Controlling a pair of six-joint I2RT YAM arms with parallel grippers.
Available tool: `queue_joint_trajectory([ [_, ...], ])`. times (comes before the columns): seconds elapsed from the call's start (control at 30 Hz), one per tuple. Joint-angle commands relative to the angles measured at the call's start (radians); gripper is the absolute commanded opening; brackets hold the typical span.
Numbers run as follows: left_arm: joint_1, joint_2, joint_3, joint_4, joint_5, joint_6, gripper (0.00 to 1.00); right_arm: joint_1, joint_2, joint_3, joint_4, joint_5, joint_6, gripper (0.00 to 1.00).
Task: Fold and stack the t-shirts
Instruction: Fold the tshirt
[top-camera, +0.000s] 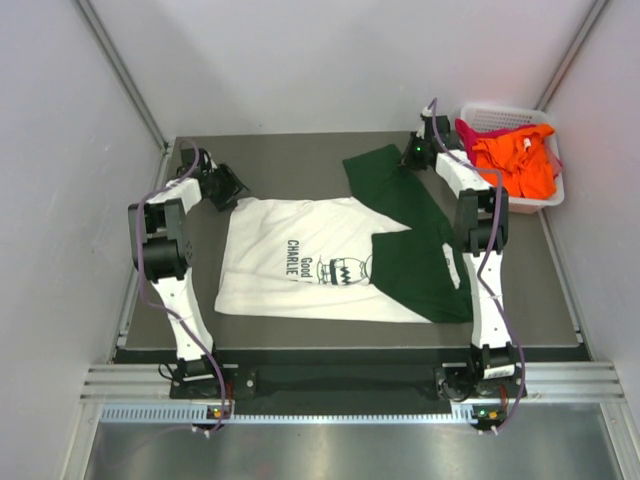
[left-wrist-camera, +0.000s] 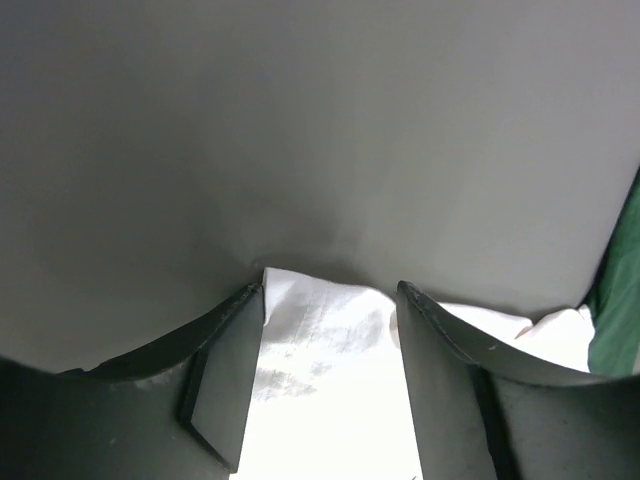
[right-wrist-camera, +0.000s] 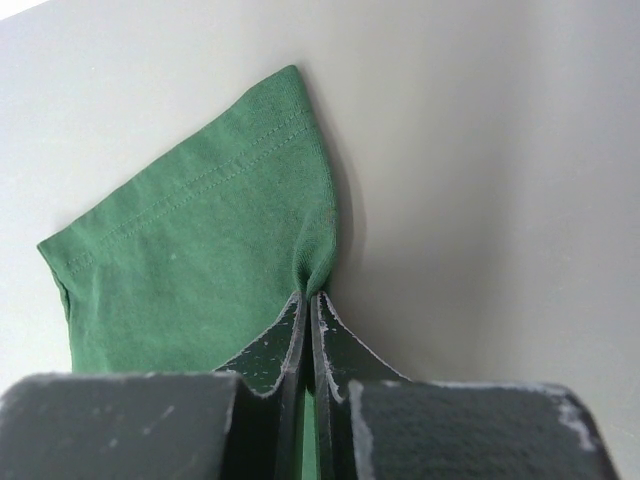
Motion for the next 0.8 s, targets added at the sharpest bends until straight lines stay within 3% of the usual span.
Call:
queue_joint_trajectory([
  [0.0, -0.001, -0.006, -0.061, -0.127, -0.093, 0.039, 0.62, -0.004, -0.039, -0.033, 0.006, 0.001, -0.008, 0.00],
  [0.3, -0.029, -0.036, -0.111, -0.121, -0.091, 0.045, 0.57, -0.006, -0.038, -0.035, 0.012, -0.005, -0.008, 0.00],
  [0.4, -0.033, -0.014, -0.104, -0.104, -0.076, 0.030, 0.44, -0.006, -0.039, -0.035, 0.014, -0.006, -0.008, 0.00],
  [0.43, -0.032, -0.002, -0.073, -0.111, -0.076, 0.030, 0.27, -0.006, -0.038, -0.035, 0.012, -0.006, -0.008, 0.00],
  [0.53, -0.033, 0.020, -0.026, -0.130, -0.108, 0.027, 0.03, -0.010, -0.042, -0.032, 0.012, -0.016, -0.002, 0.00],
  [0.77, -0.029, -0.009, -0.010, -0.134, -0.142, 0.034, 0.00, -0.020, -0.128, -0.078, 0.020, -0.017, -0.006, 0.00],
])
